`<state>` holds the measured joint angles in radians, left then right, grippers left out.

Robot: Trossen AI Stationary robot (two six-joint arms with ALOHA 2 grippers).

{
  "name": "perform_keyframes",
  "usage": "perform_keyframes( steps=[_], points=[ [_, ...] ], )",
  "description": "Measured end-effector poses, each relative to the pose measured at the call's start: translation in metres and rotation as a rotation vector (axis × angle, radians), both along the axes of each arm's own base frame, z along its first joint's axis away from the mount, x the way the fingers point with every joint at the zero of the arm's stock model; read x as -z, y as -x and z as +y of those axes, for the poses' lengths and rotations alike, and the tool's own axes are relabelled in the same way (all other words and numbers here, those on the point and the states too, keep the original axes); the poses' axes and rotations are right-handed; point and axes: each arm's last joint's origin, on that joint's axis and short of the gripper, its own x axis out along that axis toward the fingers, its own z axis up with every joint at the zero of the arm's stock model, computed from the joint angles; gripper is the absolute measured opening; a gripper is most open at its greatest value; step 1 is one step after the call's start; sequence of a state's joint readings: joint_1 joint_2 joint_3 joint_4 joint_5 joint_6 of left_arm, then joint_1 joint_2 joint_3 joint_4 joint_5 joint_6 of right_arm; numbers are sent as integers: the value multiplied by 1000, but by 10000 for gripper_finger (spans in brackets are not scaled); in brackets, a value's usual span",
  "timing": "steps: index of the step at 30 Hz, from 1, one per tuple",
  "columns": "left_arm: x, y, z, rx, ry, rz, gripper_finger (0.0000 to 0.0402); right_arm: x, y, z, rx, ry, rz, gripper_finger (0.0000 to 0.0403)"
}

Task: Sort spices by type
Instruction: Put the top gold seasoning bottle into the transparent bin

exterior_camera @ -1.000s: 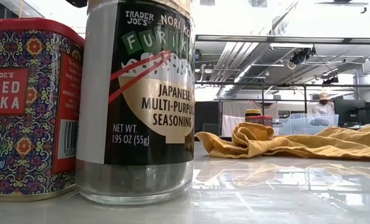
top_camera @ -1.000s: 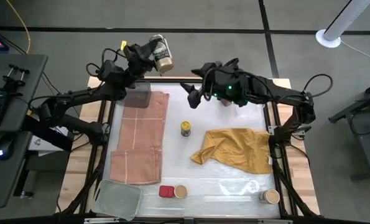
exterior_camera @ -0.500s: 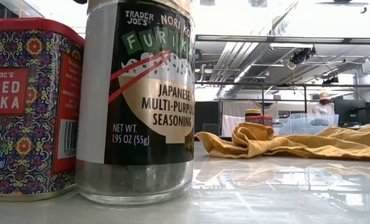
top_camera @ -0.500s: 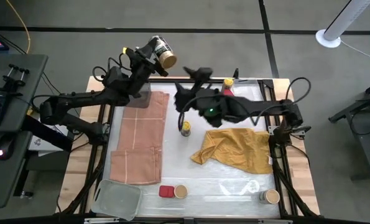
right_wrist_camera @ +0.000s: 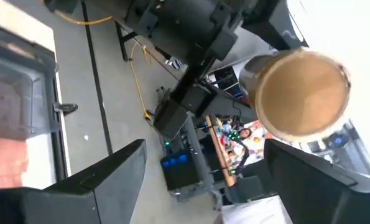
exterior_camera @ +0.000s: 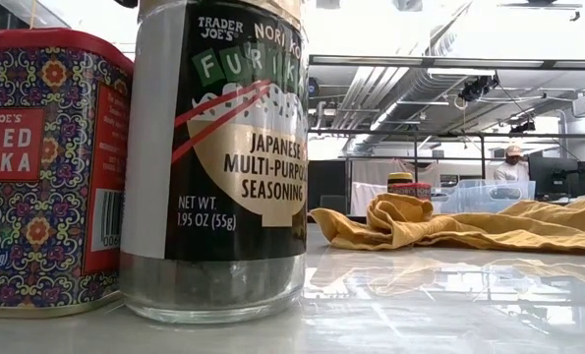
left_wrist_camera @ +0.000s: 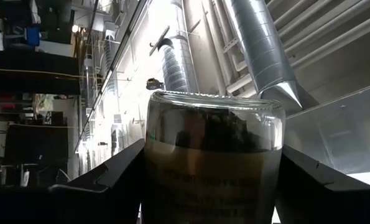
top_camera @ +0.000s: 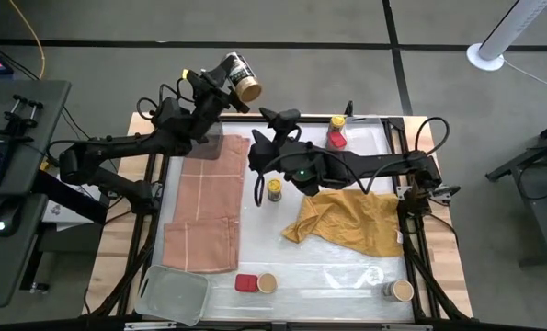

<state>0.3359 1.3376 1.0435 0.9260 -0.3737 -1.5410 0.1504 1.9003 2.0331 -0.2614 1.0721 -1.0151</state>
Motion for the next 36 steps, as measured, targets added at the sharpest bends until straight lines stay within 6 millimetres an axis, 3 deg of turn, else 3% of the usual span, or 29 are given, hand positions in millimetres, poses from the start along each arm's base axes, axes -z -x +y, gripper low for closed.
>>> perform_keyframes(
  steps=[6,14,20,29,36],
  points=[
    [0,0,0,6,-4,1,249,-5,0,1,0,-18,-69,333],
    [0,0,0,7,-4,1,250,-13,0,-1,17,48,-57,395],
    [0,0,0,9,-6,-4,250,-15,1,2,7,41,-83,384],
    [-1,0,-2,25,-15,-4,250,-12,0,-3,-4,125,57,383],
    [-1,-1,-4,38,-17,0,250,-26,0,-12,6,165,-34,383]
  ],
)
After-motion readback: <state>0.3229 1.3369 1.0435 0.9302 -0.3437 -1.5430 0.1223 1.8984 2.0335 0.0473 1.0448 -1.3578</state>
